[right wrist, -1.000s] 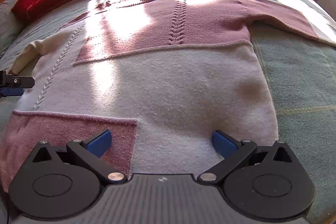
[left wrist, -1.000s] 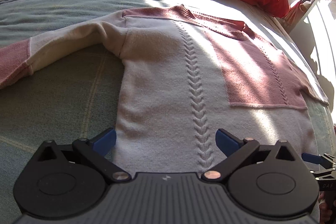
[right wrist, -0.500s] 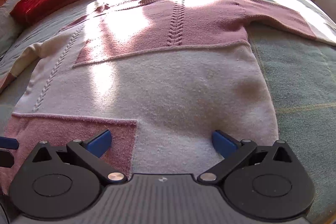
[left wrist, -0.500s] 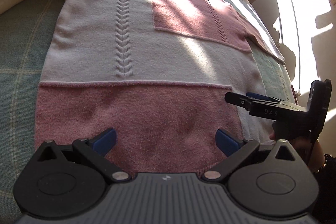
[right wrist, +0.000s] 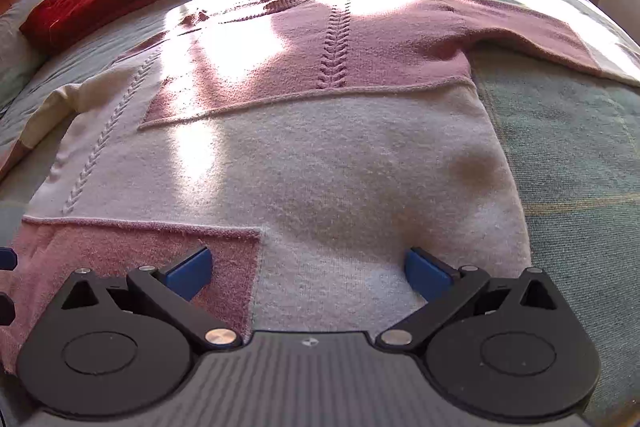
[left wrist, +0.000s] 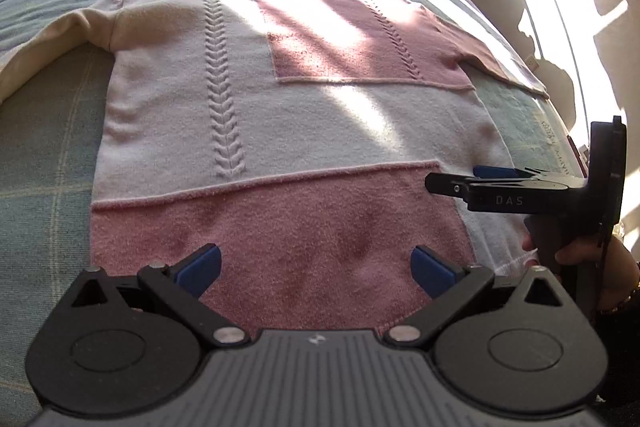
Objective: Fold clothes
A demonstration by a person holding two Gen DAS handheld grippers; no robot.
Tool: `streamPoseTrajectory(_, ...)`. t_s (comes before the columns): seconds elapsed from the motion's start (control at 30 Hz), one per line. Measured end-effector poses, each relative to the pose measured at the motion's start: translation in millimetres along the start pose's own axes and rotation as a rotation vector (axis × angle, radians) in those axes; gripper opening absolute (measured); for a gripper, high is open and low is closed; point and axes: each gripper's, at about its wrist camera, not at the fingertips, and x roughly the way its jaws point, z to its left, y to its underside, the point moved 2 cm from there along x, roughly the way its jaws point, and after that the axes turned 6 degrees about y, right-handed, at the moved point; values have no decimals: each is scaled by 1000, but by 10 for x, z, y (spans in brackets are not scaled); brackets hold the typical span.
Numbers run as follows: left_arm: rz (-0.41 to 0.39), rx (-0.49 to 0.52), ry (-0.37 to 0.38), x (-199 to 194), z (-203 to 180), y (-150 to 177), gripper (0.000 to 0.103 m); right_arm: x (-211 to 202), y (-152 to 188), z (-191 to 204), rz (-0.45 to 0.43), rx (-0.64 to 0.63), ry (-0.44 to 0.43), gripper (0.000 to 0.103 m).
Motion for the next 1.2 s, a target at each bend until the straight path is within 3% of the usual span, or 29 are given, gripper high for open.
streamPoseTrajectory(0.17,15,-54,-6,227,79,61,100,11,12,34,-4,-21,18,103)
streamPoseTrajectory(0.3,11,-41,-18,221,31,242,100,14,17,35,-5,-30,18,103)
streamPoseTrajectory(0.53,3,-103,19,163,126,357,102,25,15,70,-2,-29,41,103)
streamPoseTrajectory(0.87,18,-4,-35,175,-19,357,102,-8,69,129,-36,-89,66,103)
streamPoseTrajectory(1.03,-26,51,-70,-22,-88,202,102,-79,-61,148,19,-114,55,103)
streamPoseTrajectory(1.1,-65,58,-84,-139,-71,82,102,-157,-177,163,22,-114,12,101)
streamPoseTrajectory(1.2,-129,60,-97,-306,-23,-104,102,-299,-463,262,-11,-142,-45,91)
